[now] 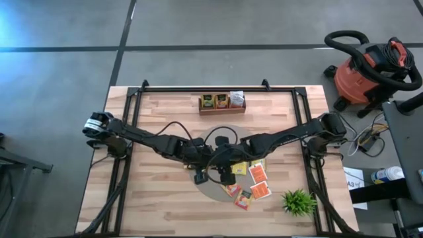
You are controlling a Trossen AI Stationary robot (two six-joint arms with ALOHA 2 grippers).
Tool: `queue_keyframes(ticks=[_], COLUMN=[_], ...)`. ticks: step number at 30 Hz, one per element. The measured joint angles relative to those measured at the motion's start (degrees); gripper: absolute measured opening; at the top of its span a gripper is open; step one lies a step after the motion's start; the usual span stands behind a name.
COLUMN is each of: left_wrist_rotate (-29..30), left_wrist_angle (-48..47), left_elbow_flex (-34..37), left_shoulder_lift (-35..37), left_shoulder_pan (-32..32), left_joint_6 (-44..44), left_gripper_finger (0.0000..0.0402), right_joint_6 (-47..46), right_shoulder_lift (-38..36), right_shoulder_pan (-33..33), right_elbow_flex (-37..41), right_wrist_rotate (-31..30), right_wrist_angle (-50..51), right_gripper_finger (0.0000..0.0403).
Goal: Pick & Place Tea
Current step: Put the orange tea bag into the middle compartment of the wooden organizer
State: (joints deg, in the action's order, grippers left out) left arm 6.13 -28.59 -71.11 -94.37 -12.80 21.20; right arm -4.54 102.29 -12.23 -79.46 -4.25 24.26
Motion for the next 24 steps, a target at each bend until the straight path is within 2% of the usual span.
queue_keyframes(ticks=[14,20,24], left_wrist_rotate=[0.91,1.27,7.21], left_wrist_angle=[0.11,0.11,0.05], left_elbow_flex=[0.13,0.13,0.23], left_shoulder_lift=[0.02,0.37,1.94], left_shoulder_pan=[-0.10,-0.25,-1.49], left_joint_6=[-0.82,0.06,1.65], left_gripper_finger=[0.0000,0.0000,0.0007], right_joint_6=[0.05,0.05,0.04], right_shoulder_lift=[-0.01,-0.04,-0.72], right_shoulder_pan=[0.31,0.31,0.33], right_elbow_flex=[0.02,0.02,-0.09], right_wrist_rotate=[0.04,0.07,0.16], right_wrist_angle=[3.09,3.89,3.46], right_gripper_finger=[0.0019,0.0009,0.0008])
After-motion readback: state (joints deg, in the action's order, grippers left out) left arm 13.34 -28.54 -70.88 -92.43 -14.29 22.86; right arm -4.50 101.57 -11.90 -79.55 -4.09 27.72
